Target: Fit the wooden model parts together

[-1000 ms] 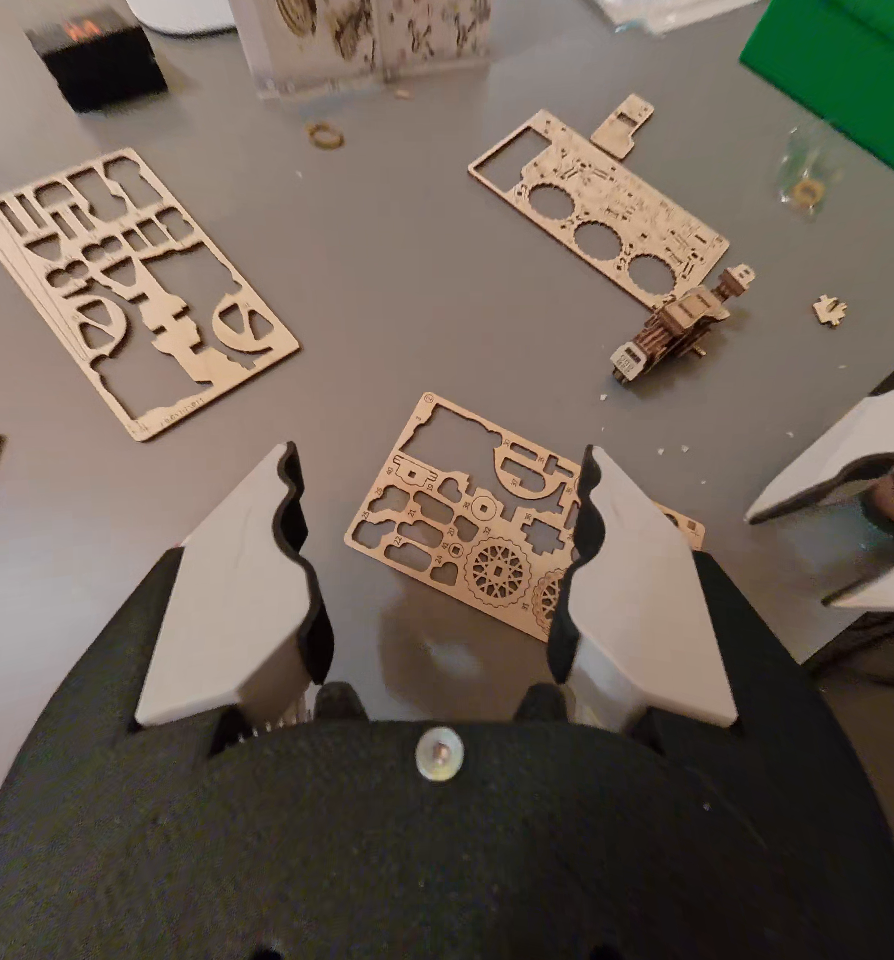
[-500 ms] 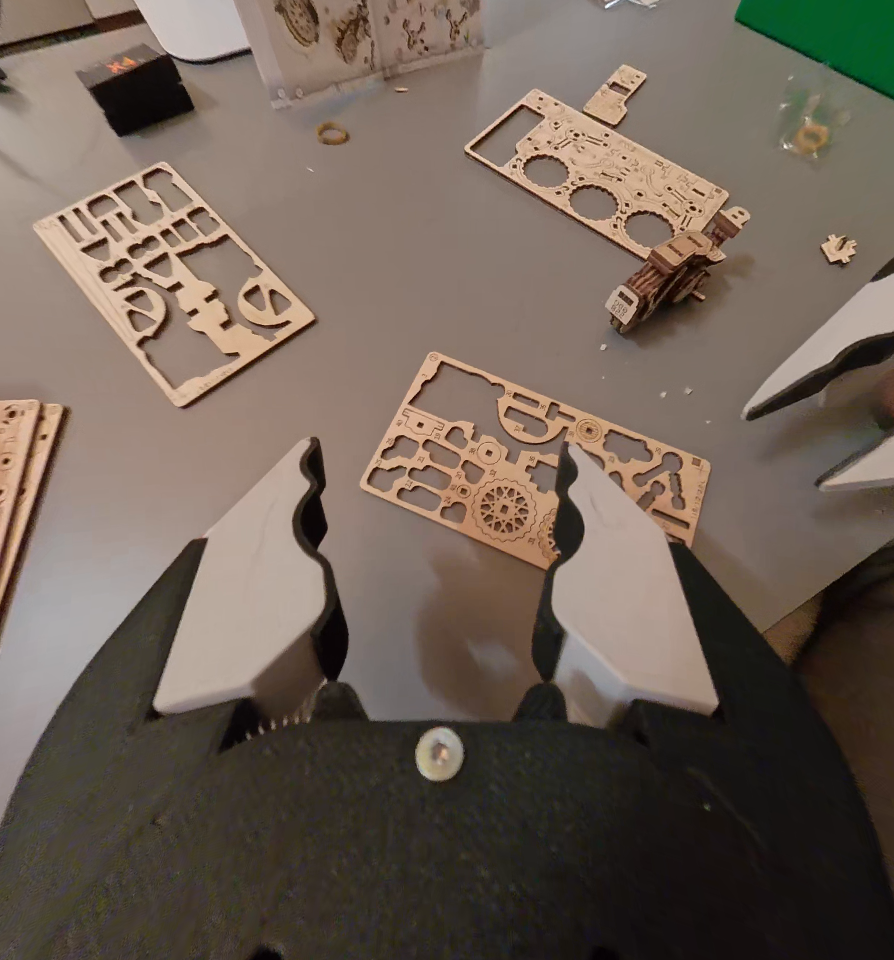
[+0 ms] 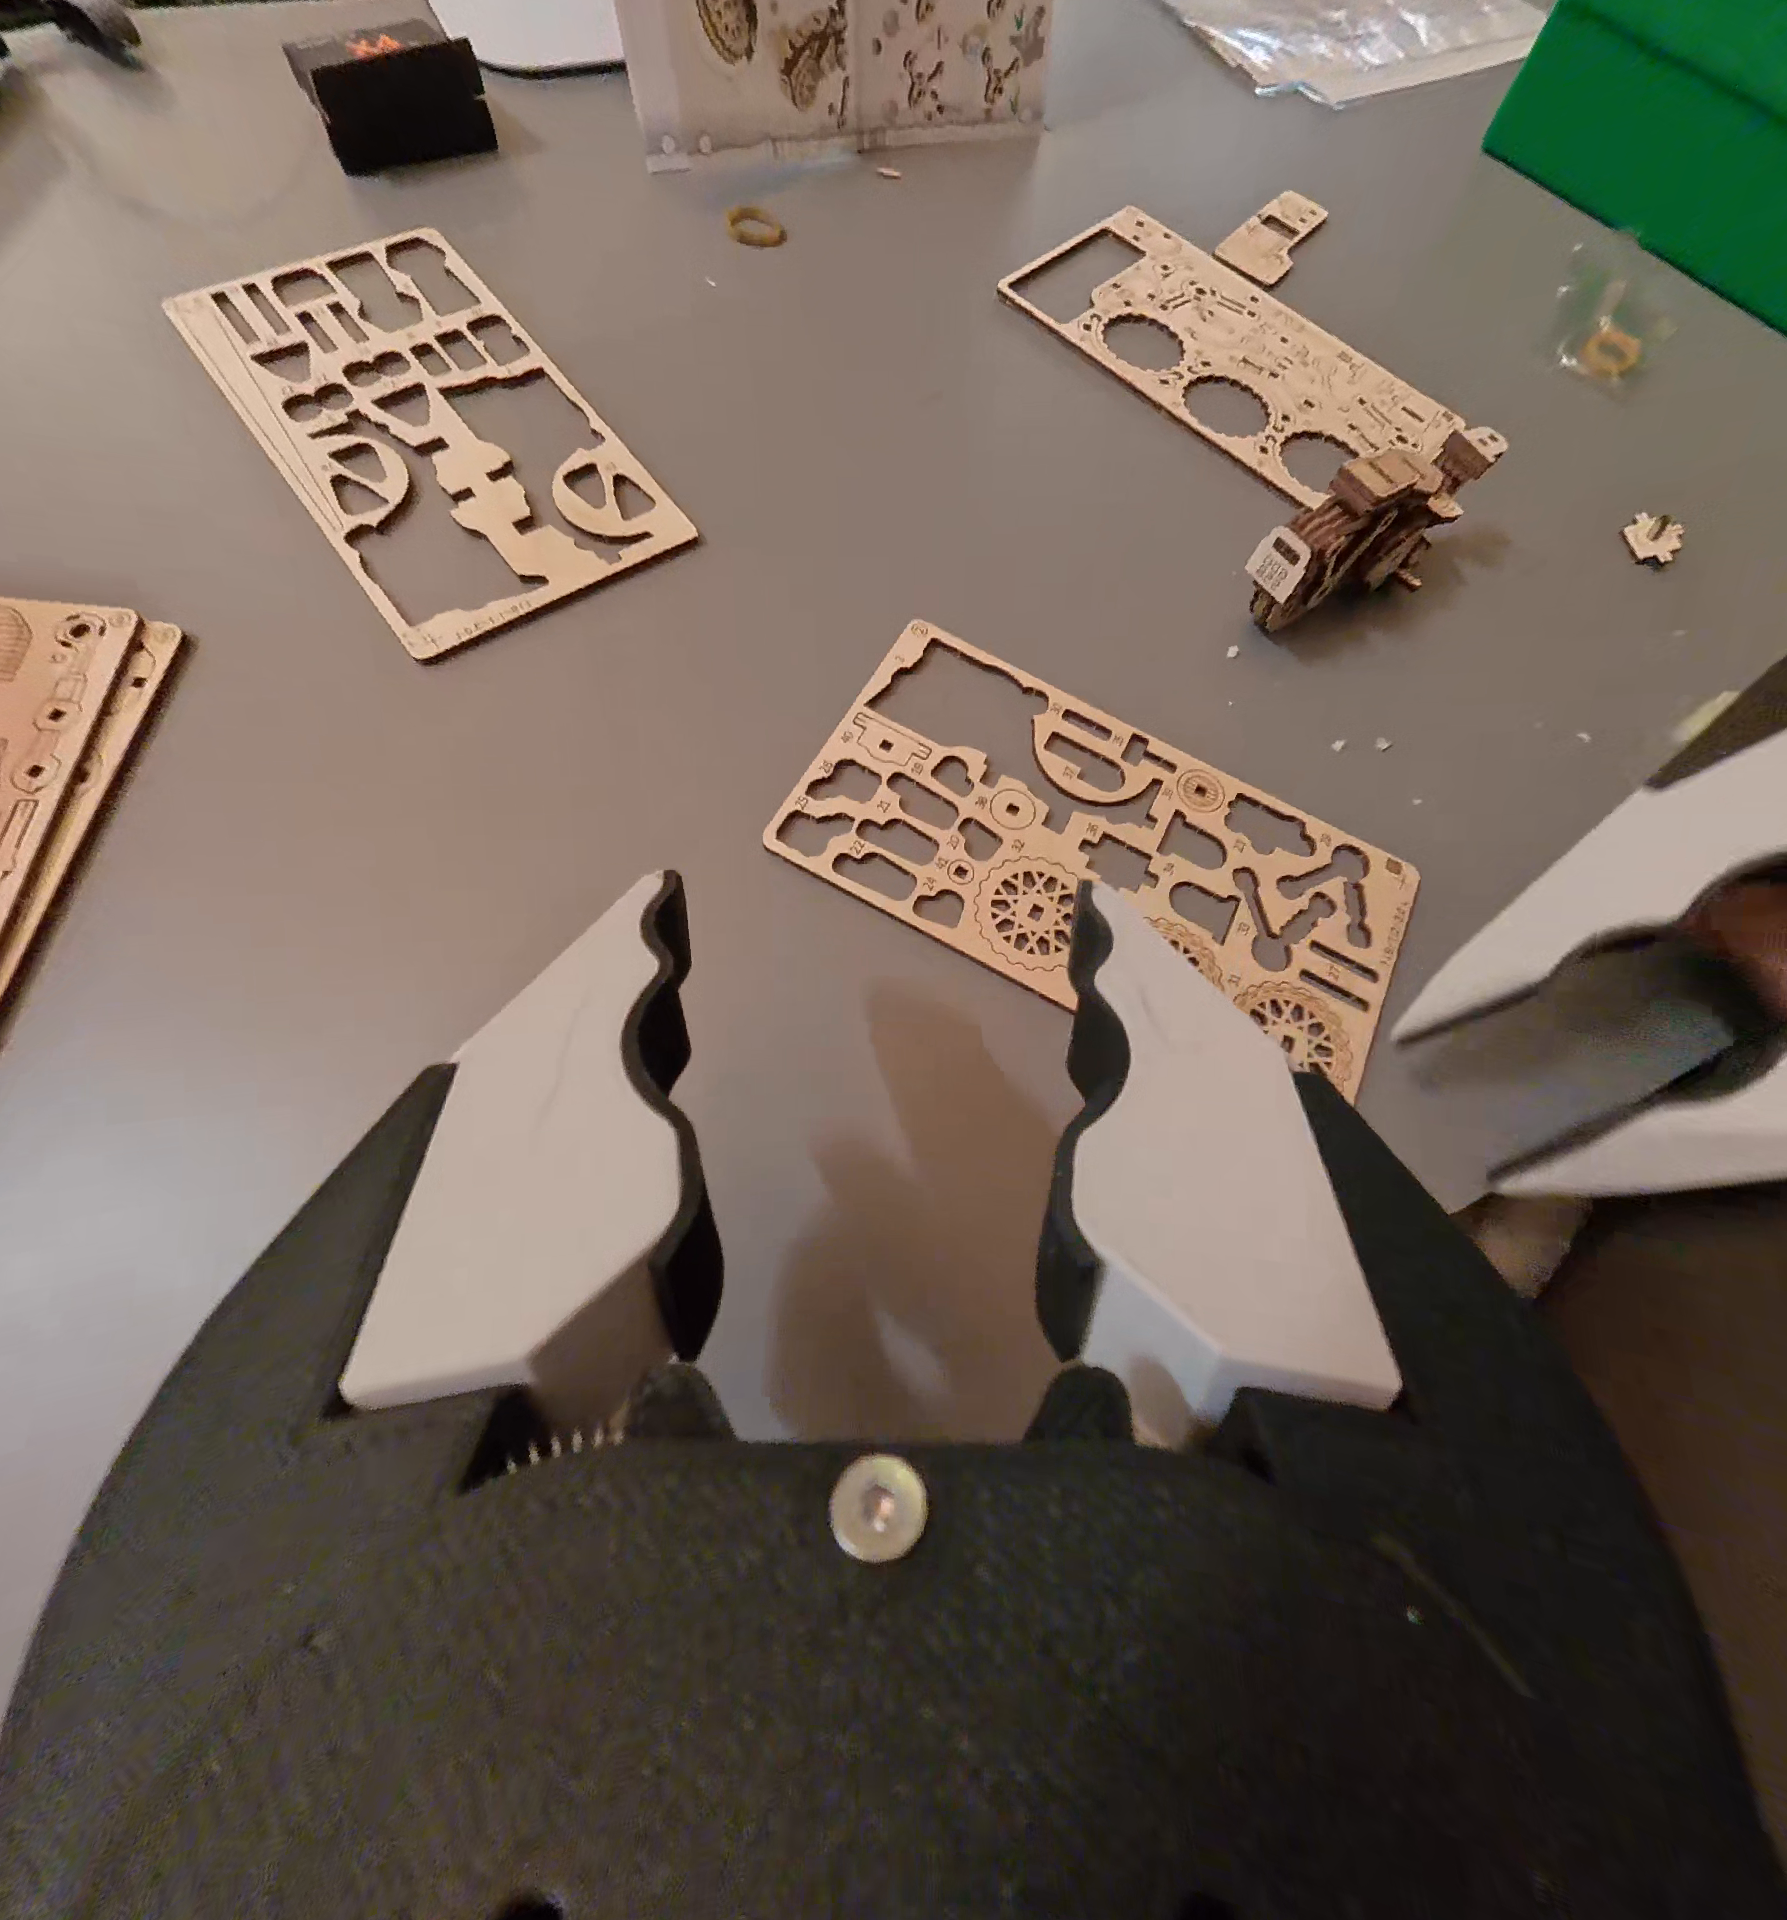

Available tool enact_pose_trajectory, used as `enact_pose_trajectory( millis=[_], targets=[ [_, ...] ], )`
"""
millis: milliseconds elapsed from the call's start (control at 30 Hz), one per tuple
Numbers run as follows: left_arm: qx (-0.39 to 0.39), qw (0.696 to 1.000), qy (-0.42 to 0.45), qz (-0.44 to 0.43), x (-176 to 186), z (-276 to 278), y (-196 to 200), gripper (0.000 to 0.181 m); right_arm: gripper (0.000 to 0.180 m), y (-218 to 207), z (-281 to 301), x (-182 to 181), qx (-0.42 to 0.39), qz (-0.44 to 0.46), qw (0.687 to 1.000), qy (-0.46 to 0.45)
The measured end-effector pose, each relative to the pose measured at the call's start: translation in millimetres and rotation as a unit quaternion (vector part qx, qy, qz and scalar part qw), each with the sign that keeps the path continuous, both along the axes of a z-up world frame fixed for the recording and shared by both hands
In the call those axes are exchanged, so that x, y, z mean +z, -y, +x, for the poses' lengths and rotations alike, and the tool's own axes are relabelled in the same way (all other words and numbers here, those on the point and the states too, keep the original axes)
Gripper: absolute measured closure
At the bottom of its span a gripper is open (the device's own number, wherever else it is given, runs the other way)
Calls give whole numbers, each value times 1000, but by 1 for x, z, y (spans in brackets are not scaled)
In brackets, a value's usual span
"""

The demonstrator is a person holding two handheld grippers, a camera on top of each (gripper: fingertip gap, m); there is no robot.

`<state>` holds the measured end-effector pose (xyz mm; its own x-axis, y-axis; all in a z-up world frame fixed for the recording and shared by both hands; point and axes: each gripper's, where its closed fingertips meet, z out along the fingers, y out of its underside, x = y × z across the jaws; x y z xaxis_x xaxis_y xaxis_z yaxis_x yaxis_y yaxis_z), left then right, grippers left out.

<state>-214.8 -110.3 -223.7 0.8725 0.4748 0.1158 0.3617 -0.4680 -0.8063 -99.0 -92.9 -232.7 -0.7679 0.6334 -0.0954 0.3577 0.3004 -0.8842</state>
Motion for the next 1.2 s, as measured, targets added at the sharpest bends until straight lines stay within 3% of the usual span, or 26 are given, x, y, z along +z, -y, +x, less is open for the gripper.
enact_pose_trajectory(
  millis=[367, 600, 1000, 1200],
  targets=[
    [-8, 999, 31, 43, 1, -2, -8, 111, 156, 42, -2, -43, 24, 166, 986, -13],
    [-8, 997, 45, 67, 6, -5, -10, 115, 168, 47, 0, -44, 33, 192, 980, -39],
    [-11, 997, 45, 64, 1, -2, -12, 117, 169, 40, 4, -40, 25, 164, 986, -21],
    [-22, 995, 38, 87, 8, 0, -16, 119, 169, 27, -1, -9, -7, 51, 999, 1]
  ],
)
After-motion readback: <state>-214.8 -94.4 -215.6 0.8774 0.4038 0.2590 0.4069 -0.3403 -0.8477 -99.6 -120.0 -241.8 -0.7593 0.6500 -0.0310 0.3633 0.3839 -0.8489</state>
